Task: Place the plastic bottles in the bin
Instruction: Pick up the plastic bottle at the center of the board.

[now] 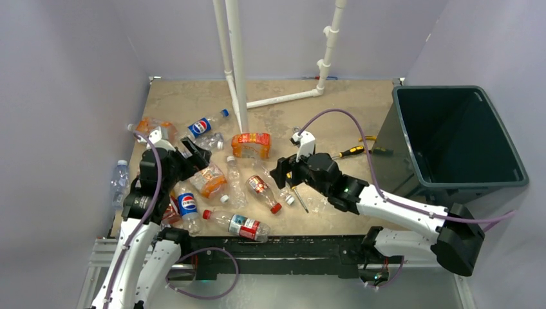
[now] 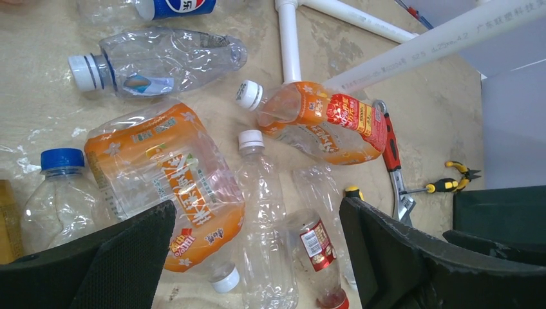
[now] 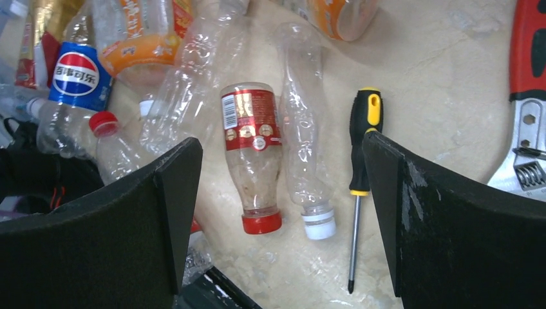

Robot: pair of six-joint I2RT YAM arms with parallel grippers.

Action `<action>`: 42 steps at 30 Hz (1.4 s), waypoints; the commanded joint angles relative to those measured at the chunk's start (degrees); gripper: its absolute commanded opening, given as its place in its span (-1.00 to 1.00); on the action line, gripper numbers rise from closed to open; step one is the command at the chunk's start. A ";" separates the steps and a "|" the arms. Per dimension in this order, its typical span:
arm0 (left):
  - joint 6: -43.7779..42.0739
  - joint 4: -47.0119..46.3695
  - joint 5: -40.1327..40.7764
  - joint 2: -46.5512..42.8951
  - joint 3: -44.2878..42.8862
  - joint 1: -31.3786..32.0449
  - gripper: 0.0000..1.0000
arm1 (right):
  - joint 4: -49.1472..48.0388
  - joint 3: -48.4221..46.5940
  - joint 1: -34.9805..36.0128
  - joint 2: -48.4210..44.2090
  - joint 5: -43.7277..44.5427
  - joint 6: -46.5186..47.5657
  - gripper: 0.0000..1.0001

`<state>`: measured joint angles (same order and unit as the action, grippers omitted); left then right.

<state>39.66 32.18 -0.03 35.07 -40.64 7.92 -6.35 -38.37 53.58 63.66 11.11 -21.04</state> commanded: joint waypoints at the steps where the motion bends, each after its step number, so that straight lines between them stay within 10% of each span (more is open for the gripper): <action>1: 0.51 -1.06 2.86 0.10 0.02 -0.10 0.99 | -0.37 -3.10 -0.14 1.77 4.04 -0.75 0.86; 25: 1.21 -5.36 -3.79 3.16 3.71 -0.10 0.96 | 0.71 4.28 1.59 12.00 3.76 -6.09 0.16; 42: 1.19 -5.90 -4.97 3.59 4.00 -0.01 0.91 | -2.97 2.83 1.54 20.31 0.21 -4.59 0.08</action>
<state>40.93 28.56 -4.05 38.68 -36.67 7.92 -7.40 -34.37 54.87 82.65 10.96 -26.02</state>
